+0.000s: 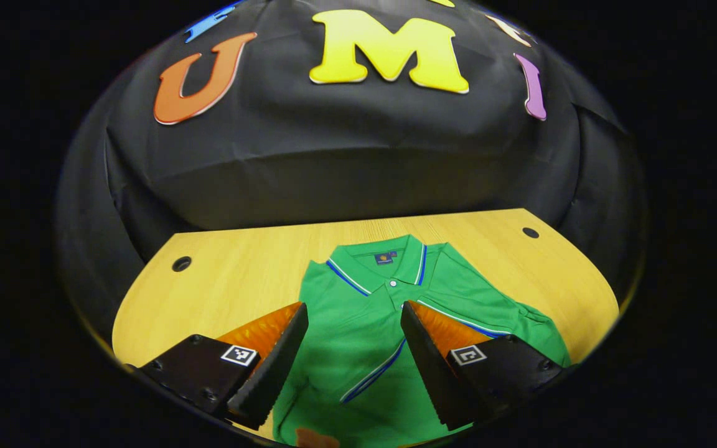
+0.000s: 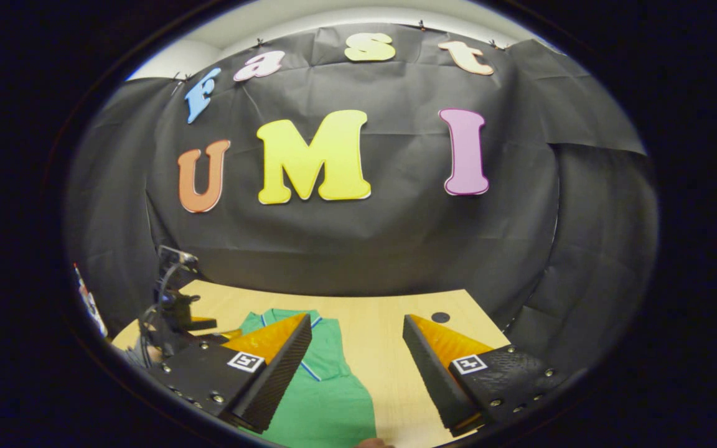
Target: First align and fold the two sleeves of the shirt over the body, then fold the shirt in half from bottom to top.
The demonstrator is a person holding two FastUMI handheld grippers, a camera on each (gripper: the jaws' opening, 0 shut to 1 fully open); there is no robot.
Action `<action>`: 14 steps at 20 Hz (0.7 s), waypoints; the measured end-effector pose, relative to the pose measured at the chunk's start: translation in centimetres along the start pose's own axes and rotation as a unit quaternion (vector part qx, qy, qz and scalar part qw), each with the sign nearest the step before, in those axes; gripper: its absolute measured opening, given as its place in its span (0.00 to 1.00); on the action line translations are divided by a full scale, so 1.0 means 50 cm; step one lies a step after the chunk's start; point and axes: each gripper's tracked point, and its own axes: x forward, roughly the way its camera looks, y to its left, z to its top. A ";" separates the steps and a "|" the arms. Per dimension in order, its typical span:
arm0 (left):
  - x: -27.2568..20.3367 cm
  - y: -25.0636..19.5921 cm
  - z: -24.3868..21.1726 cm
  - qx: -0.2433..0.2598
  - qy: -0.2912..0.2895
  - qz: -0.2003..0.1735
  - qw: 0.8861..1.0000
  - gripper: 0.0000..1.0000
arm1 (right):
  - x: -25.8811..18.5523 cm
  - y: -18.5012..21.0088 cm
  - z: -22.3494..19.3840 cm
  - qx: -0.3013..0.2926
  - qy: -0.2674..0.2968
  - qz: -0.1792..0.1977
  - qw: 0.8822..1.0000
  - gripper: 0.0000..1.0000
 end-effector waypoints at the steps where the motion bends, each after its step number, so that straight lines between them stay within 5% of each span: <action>1: -0.041 0.012 0.002 -0.006 -0.008 0.006 1.000 0.96 | -0.018 0.008 -0.007 -0.003 0.000 0.003 1.000 0.93; 10: -0.437 0.072 -0.047 -0.040 -0.073 0.056 0.995 0.96 | -0.208 0.044 -0.094 -0.023 -0.003 0.014 1.000 0.94; 14: -0.516 0.059 -0.181 -0.048 -0.024 0.059 0.997 0.96 | -0.261 0.027 -0.216 -0.031 0.048 0.007 0.998 0.93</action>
